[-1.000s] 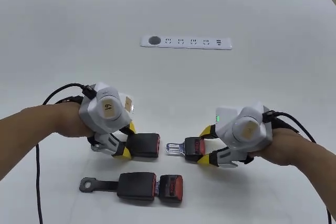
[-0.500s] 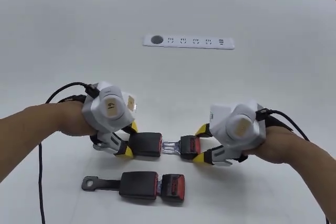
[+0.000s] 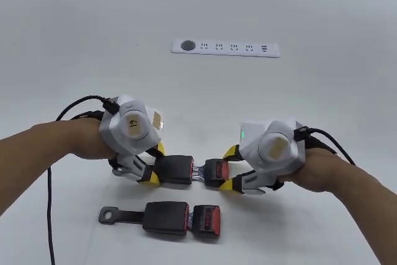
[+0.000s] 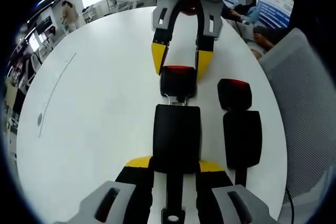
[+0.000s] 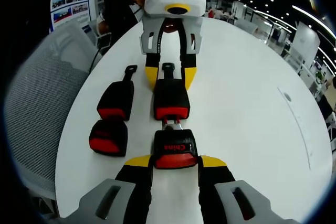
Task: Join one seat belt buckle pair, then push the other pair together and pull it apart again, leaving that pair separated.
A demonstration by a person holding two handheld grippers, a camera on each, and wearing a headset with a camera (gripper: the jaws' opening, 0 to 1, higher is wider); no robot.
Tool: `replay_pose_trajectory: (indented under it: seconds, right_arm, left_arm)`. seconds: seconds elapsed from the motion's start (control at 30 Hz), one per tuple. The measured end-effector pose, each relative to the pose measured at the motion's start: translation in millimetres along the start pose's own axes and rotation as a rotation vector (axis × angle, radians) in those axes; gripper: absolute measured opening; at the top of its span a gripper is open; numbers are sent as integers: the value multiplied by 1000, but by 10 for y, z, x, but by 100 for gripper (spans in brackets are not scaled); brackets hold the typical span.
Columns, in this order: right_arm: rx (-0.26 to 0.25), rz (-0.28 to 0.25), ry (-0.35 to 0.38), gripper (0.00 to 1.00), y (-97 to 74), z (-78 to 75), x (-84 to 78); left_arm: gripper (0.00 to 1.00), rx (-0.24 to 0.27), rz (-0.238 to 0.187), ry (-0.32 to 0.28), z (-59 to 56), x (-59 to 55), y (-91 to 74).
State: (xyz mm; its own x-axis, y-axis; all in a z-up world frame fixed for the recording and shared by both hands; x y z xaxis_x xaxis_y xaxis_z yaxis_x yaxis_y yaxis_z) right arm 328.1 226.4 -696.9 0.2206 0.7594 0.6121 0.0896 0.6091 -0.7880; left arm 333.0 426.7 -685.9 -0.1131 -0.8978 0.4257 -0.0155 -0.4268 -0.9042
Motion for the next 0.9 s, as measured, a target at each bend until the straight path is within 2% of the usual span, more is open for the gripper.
replay_pose_trajectory:
  seconds: [0.07,0.4,0.5,0.8,0.9]
  right_arm:
    - [2,-1,34,30,-5,-4,-8]
    - [1,-8,12,29,23,-4,-14]
    - [-5,-13,20,29,58,-11,2]
    - [-11,-14,37,28,55,23,17]
    - [-12,-27,53,28,103,54,61]
  left_arm:
    - [31,2,-3,-4,-4,3,-3]
    - [31,10,-8,-15,-2,-9,1]
    - [31,14,-15,-21,9,-37,11]
    - [31,12,-2,-21,16,-15,14]
    - [31,18,-2,-30,18,-25,27]
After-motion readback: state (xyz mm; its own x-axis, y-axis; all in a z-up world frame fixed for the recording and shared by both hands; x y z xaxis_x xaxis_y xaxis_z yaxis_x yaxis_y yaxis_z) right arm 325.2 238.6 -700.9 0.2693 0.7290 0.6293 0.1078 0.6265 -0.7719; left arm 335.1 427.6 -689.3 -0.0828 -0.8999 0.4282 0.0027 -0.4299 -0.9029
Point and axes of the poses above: the centre of the closed fingertips' face, and the gripper's own axes: y roughly forward along the fingers, z roughly to its left, x roughly out of its top, the point moved 10 cm from there along -y, roughly backward along the fingers, and after that the axes turned 11 degrees about y, right-handed, at the moved point
